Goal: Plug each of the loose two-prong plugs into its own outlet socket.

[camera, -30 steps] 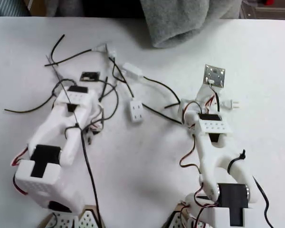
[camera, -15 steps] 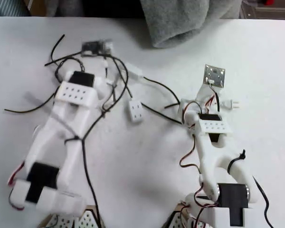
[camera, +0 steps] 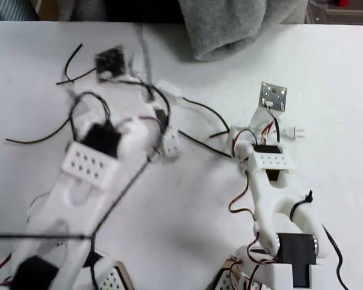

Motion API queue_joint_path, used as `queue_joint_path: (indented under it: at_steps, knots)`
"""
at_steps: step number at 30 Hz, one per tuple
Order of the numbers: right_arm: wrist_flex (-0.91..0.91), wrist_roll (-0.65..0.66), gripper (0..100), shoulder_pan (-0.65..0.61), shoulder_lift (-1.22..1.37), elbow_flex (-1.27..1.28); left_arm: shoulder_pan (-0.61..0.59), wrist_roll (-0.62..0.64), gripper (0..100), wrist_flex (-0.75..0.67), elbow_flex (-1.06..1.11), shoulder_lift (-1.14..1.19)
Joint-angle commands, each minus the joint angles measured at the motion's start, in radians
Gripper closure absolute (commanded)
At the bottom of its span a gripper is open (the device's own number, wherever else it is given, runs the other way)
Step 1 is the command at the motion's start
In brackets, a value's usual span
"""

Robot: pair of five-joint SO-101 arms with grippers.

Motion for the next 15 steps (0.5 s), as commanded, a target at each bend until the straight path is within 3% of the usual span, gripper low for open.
queue_joint_path:
  at_steps: [1, 8, 15]
  knots:
    - [-0.016, 0.011, 67.2, -0.007, -0.038, -0.008, 0.044, 0.06, 98, -0.172, 0.11, -0.14]
    - [-0.016, 0.011, 67.2, -0.007, -0.038, -0.009, 0.039, 0.184, 98, -0.486, 0.371, -0.323]
    - [-0.015, 0.011, 67.2, -0.007, -0.039, -0.009, 0.035, 0.394, 98, -0.784, 0.603, -0.452]
